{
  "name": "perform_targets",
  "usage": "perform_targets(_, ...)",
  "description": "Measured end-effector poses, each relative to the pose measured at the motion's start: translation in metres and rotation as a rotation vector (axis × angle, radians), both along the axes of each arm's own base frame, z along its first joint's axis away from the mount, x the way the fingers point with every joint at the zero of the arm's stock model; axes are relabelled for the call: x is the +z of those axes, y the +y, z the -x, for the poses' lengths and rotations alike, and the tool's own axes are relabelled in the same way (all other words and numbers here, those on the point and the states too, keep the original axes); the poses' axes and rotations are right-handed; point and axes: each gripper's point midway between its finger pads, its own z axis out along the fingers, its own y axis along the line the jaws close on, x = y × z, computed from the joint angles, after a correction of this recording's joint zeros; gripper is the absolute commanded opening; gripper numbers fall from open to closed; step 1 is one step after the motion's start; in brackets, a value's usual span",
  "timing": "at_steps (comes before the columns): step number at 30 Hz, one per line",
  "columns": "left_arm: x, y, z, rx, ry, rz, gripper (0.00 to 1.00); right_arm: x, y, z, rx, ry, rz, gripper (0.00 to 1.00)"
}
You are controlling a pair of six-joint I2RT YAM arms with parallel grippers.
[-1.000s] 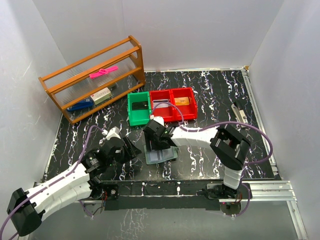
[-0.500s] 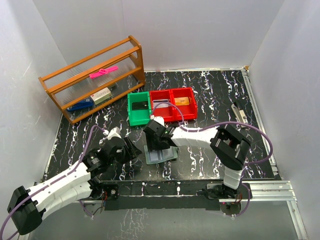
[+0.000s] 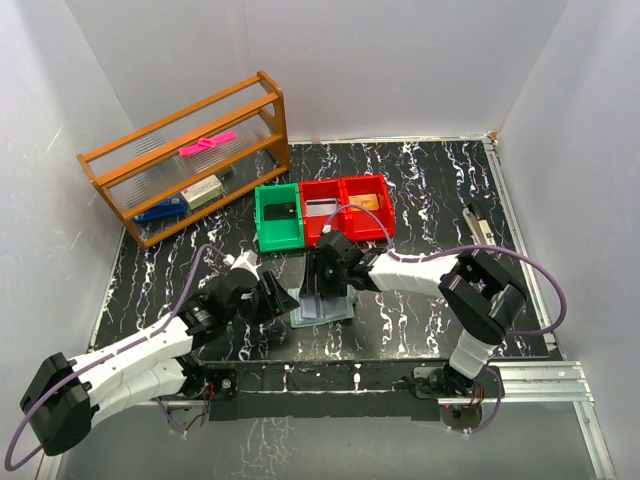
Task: Take the credit cards out of the card holder
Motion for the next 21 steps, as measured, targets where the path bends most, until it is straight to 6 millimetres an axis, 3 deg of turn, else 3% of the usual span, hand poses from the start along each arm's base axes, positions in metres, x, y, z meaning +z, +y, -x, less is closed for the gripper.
perform_targets(10,-0.011,-0.035,0.002,-0.118,0.046,0.077,0.55,0.002,0.006,-0.001,0.011,0.019,-0.091,0.50)
perform_targets(18,-0.014,-0.042,-0.002,-0.122,0.036,0.101,0.50,0.003,0.006,-0.001,0.012,0.022,-0.095,0.50)
perform_targets(21,-0.018,-0.046,-0.003,-0.136,0.043,0.102,0.43,0.003,0.006,-0.001,0.014,0.025,-0.099,0.50)
